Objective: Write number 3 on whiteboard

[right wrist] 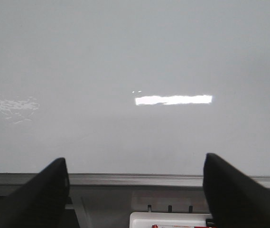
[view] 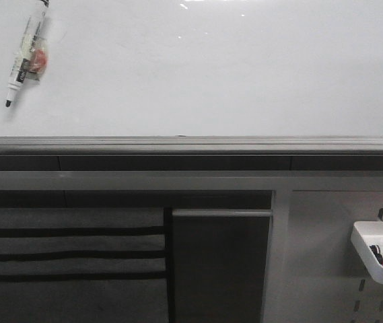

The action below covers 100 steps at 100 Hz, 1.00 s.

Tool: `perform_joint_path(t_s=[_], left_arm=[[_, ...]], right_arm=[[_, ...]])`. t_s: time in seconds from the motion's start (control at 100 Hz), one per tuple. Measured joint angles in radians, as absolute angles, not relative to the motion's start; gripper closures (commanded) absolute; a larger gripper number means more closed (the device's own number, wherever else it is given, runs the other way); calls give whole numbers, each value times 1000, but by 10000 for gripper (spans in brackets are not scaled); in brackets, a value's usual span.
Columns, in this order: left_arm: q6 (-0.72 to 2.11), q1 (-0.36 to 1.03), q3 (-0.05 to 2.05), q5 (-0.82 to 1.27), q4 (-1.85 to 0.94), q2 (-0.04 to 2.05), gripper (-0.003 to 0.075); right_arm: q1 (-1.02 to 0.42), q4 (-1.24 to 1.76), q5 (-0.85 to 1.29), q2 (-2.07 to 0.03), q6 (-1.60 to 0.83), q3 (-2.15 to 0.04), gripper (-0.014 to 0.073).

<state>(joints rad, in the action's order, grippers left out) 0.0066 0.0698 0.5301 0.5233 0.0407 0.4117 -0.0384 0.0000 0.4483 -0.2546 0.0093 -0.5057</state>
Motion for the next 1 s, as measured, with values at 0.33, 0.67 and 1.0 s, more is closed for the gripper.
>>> perform_joint_path(t_s=[0.33,0.67,1.0], left_arm=[[48,203,528,322,39,642,112],[55,302,575,168,39,968,115],[55,302,697,36,76,1279,402]], right_arm=[[-38,9,448,-255,9,-506,67],[-38,13,448,-255,9,-506,67],[-38,13,448,-255,9,-506,67]])
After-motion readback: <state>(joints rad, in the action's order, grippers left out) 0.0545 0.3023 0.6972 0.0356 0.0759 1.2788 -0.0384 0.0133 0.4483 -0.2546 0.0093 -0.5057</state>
